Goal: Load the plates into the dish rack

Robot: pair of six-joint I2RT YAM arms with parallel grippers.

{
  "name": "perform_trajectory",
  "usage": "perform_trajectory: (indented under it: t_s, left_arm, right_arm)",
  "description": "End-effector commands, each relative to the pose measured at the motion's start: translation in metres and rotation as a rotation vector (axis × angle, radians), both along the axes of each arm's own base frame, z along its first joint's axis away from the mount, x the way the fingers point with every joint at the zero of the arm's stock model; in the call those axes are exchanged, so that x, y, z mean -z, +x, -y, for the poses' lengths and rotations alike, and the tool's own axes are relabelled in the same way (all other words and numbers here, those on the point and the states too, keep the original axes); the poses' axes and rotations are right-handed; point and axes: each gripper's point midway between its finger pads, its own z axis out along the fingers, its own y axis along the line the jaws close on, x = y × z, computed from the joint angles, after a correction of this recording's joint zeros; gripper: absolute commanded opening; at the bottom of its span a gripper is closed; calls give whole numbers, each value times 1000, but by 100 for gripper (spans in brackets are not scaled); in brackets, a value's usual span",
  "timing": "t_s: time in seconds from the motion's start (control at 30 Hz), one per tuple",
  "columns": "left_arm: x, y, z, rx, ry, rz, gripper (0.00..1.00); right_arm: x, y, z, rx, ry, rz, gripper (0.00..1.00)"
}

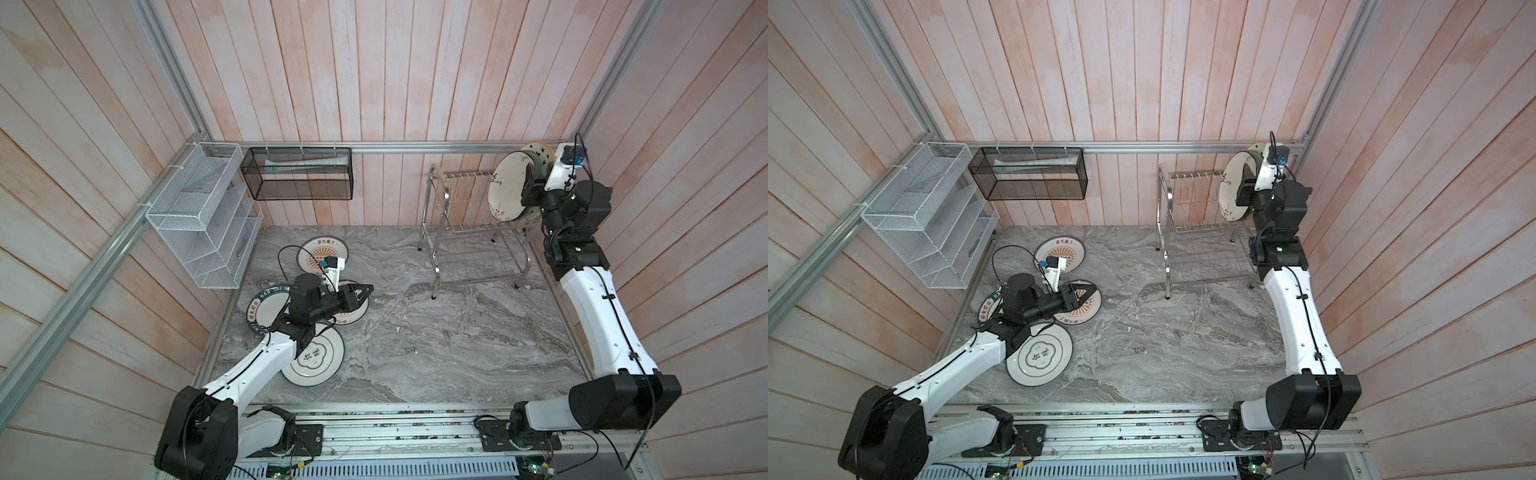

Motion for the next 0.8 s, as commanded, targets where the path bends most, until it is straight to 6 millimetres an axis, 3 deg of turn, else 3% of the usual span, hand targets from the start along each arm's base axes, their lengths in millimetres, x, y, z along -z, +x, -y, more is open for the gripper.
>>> perform_trajectory:
  t_s: [0.0,0.23,0.37,0.57,0.77]
  left_arm:
    - [-13,0,-3,-28,19,66,39]
    - [-44,9,-7,-52,66,182,43]
    - [-61,14,-6,-59,67,239,44]
    - [-76,24,-5,-76,75,280,45]
    - [-85,28,-5,-91,51,303,45]
  right_arm:
    - [-14,-13,-9,-52,20,33,50]
    - [-48,-56,-27,-168,43,84,57]
    - [-50,-77,-37,-234,63,97,60]
    - [-24,-94,-49,-320,144,84,61]
    - [28,-96,-79,-420,212,29,61]
